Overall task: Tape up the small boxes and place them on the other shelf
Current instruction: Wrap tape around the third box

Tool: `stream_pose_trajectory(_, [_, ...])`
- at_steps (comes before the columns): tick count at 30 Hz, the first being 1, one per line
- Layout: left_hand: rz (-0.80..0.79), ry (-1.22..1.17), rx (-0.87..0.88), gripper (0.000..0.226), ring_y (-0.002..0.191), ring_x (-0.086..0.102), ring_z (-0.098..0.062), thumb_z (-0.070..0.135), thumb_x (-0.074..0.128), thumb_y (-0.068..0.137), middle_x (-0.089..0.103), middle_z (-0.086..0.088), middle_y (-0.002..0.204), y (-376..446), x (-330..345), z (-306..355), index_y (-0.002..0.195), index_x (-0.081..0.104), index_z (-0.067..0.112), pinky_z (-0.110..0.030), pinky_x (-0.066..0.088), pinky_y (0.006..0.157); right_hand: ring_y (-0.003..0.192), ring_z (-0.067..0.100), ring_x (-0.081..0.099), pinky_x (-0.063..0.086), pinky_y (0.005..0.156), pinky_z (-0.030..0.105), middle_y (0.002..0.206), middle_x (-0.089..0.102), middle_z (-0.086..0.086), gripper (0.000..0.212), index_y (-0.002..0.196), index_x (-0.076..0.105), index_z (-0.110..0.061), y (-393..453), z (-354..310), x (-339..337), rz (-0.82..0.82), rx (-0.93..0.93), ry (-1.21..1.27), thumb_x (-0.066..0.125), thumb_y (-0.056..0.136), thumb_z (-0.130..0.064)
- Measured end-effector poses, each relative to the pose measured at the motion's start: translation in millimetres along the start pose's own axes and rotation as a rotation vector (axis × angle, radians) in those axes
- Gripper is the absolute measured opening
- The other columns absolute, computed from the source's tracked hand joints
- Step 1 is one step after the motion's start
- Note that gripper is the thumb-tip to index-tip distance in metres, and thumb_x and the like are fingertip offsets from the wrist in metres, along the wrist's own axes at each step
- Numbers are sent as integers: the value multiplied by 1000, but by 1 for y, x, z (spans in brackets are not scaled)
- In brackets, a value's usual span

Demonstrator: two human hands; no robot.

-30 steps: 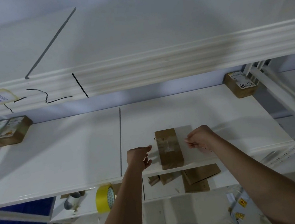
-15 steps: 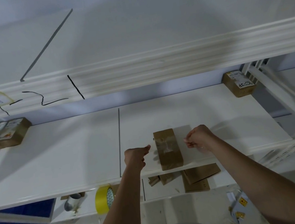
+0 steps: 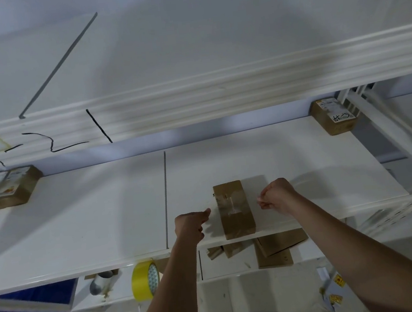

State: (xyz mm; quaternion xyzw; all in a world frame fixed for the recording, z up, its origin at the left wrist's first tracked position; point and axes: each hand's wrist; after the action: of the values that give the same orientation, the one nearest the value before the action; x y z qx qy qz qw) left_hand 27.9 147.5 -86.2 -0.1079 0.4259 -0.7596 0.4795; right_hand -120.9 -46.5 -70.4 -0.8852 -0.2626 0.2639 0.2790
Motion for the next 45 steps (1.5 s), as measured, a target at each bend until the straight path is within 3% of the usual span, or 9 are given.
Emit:
stream_pose_trajectory(3, [-19,-43,-47,30,56,39,-15,21,92,69,66,-8,74,0,2,-3,77,71,1,-26,38,53,90,31,74,59,90,41,96,72,24,26,110,66,14,6,2,5,27,41,-28,72,85,9])
stream_pose_trajectory(9, [-76,-106,-118,35,58,45,-15,18,89,73,56,-8,77,0,5,-6,86,60,4,-23,42,44,81,30,75,62,81,42,88,73,23,22,100,70,11,10,8,15,64,63,-62,78,81,3])
stream_pose_trajectory(18, [-69,-25,-138,36,62,49,-18,25,91,71,57,-9,75,5,16,-9,84,63,5,-24,46,49,72,26,75,64,70,40,81,73,16,14,92,74,2,9,10,27,99,80,-218,80,80,-1])
stream_pose_trajectory(24, [-45,44,-116,36,66,49,-18,33,90,71,60,-6,73,8,19,-10,82,64,9,-30,45,62,87,30,72,62,80,41,95,72,17,20,96,73,1,11,12,37,66,83,-273,79,77,0])
stream_pose_trajectory(31, [-41,69,-93,33,56,49,-16,32,90,72,58,-4,61,2,24,-9,74,65,10,-26,44,54,84,33,71,63,72,43,98,71,19,12,95,73,2,13,14,41,109,118,-207,74,83,2])
stream_pose_trajectory(36, [-51,68,-102,34,57,56,-18,31,90,71,66,-7,63,-1,22,-9,76,70,4,-27,50,56,86,32,70,62,78,43,98,70,19,17,97,71,4,8,12,42,111,127,-217,76,81,1])
stream_pose_trajectory(40, [-8,84,-34,36,63,68,-22,34,89,72,76,-10,77,-5,22,-10,82,74,3,-34,63,70,81,24,57,52,67,26,83,59,9,19,80,60,-2,-8,5,39,139,70,-311,77,84,-8])
stream_pose_trajectory(43, [37,152,79,36,60,70,-21,40,83,78,74,-8,73,-11,24,-10,78,75,6,-35,64,64,78,22,55,46,61,27,68,50,4,31,67,49,-9,-10,7,38,178,-2,-422,70,89,-5])
stream_pose_trajectory(45, [58,174,123,37,58,68,-21,41,81,80,73,-9,73,-14,25,-11,79,74,5,-34,63,64,75,22,55,42,52,25,71,54,4,29,68,50,-9,-11,8,40,190,-42,-456,67,89,-2])
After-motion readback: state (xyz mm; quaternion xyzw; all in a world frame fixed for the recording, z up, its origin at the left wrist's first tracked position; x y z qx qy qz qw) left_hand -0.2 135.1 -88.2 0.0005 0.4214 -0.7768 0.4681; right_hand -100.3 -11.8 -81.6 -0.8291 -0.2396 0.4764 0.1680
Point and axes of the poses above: each hand's wrist, its own y-axis towards the middle knuckle, its own x-axis out of the palm, z = x × y
